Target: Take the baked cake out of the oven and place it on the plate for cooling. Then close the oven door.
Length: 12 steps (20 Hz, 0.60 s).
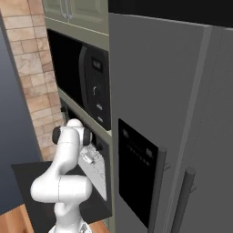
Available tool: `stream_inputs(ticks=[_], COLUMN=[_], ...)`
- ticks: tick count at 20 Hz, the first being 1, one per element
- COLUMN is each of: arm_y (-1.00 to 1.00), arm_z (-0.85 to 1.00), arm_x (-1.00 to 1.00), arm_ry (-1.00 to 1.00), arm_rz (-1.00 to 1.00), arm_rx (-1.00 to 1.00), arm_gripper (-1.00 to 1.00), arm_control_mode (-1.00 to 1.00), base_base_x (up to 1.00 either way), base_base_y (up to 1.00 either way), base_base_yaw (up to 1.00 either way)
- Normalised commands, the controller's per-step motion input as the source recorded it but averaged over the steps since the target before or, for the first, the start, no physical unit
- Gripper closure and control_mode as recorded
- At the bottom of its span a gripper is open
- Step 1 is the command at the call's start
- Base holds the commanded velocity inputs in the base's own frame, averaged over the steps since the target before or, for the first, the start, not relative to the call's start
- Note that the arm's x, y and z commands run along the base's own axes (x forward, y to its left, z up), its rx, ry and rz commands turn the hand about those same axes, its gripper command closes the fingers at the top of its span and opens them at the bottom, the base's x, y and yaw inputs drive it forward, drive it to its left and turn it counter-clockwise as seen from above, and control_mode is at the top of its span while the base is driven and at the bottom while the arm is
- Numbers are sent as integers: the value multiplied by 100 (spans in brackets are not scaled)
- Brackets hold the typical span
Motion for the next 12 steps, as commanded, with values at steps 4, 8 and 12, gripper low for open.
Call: stream_inputs(ticks=[4,8,12], arm_y=[85,100,100], arm_z=[-100,-100,-100], arm_x=[-100,-100,-100], arm_ry=[36,25,18], arm_rz=[34,27,22], arm_rx=[0,2,8], arm_gripper=[-100,-100,-100], arm_control_mode=[-100,-100,-100], base_base_x=[0,0,0], base_base_y=[0,0,0], base_base_yaw=[0,0,0])
